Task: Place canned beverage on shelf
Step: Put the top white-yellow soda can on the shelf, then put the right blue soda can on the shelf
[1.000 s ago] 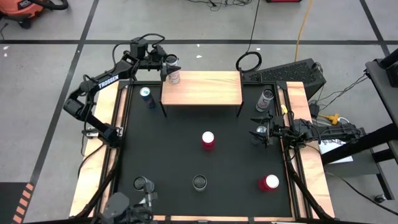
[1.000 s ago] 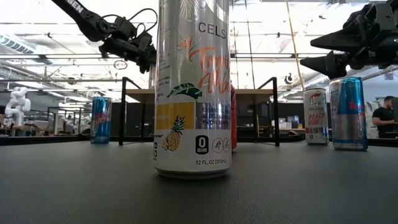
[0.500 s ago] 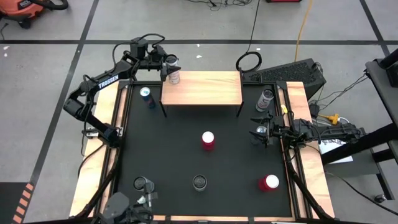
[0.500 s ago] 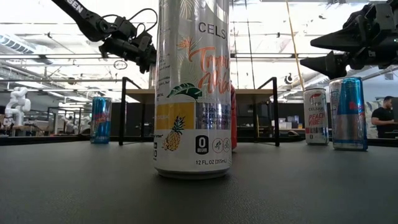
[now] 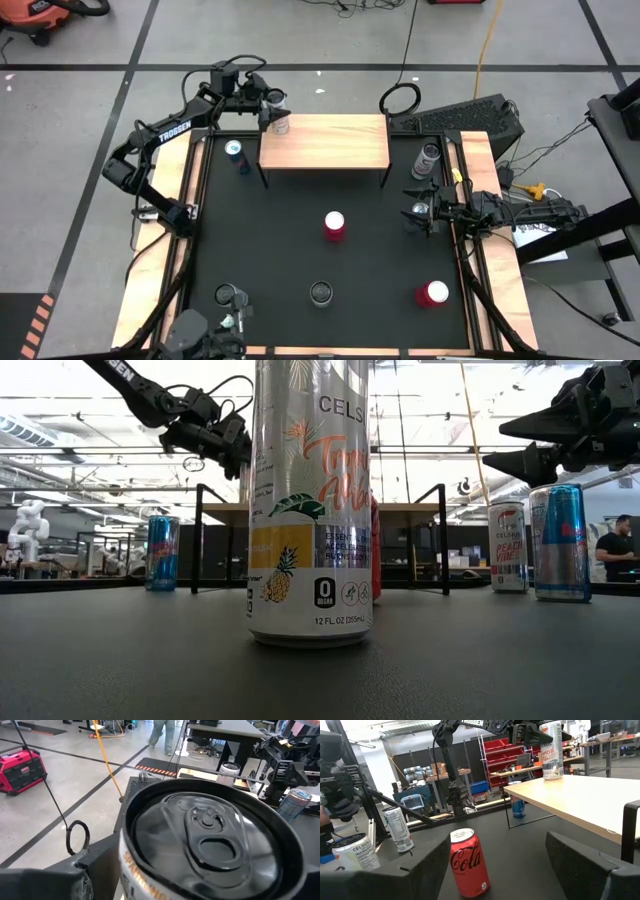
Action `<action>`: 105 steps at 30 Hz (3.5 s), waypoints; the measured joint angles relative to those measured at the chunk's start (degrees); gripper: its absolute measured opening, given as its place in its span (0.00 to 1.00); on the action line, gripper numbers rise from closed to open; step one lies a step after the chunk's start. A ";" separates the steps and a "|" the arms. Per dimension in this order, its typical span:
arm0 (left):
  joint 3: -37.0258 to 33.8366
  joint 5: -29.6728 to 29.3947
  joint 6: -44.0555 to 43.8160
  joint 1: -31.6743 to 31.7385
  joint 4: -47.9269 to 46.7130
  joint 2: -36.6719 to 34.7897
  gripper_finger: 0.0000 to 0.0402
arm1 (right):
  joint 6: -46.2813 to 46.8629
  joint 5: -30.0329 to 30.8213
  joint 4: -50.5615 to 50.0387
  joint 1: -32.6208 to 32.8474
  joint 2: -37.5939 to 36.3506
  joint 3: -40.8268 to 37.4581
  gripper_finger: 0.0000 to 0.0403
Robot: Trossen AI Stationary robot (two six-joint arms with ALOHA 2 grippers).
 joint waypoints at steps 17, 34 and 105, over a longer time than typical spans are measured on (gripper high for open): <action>0.03 2.74 -5.34 -0.01 6.23 -0.11 0.83 | 0.00 0.00 0.00 -0.01 0.00 0.00 0.76; 0.15 2.73 -12.20 -0.28 9.52 -9.62 0.83 | -0.48 0.02 0.38 -0.02 0.00 -0.02 0.76; 0.17 2.98 -5.51 -23.18 -31.07 -35.93 0.83 | -4.27 -3.37 10.24 0.00 0.83 5.12 0.76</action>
